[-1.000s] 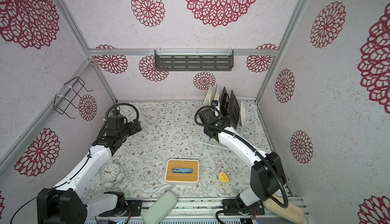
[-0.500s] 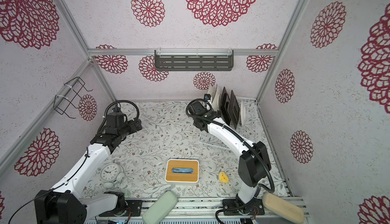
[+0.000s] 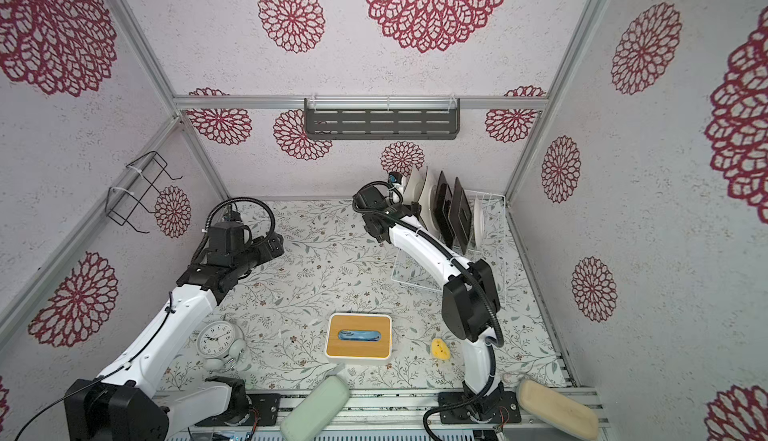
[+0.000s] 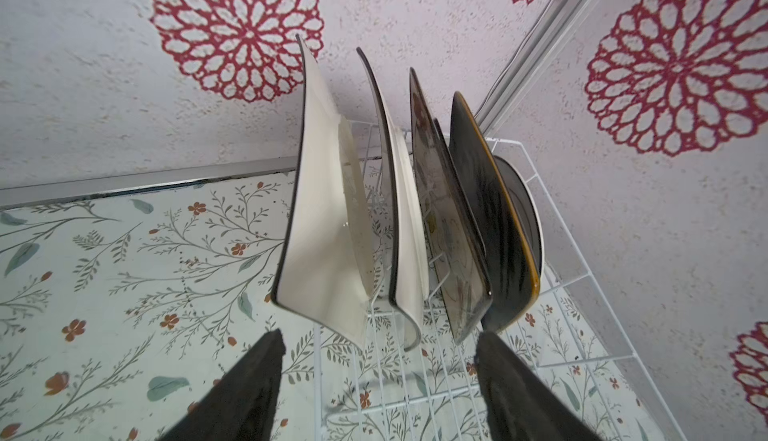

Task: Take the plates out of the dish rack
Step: 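Raise both arms and move the right gripper toward the dish rack, then lower the open right gripper over the nearest cream plate's top edge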

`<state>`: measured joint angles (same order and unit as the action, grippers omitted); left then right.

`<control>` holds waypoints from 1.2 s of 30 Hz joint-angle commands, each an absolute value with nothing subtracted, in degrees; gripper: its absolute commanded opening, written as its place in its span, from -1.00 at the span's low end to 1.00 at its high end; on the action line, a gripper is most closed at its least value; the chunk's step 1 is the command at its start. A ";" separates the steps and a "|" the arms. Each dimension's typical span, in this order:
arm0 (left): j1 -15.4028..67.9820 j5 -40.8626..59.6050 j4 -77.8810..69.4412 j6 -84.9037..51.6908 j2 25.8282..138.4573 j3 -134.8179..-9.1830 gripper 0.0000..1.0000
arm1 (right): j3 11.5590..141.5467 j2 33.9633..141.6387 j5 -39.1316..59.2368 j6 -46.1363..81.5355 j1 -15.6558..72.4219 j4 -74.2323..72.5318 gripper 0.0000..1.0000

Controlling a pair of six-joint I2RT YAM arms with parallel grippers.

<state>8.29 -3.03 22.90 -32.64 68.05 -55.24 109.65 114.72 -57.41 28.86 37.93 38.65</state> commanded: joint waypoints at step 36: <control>12.04 -0.11 23.86 -34.01 73.82 -60.79 0.95 | 142.38 127.08 -46.82 29.70 28.12 54.60 0.37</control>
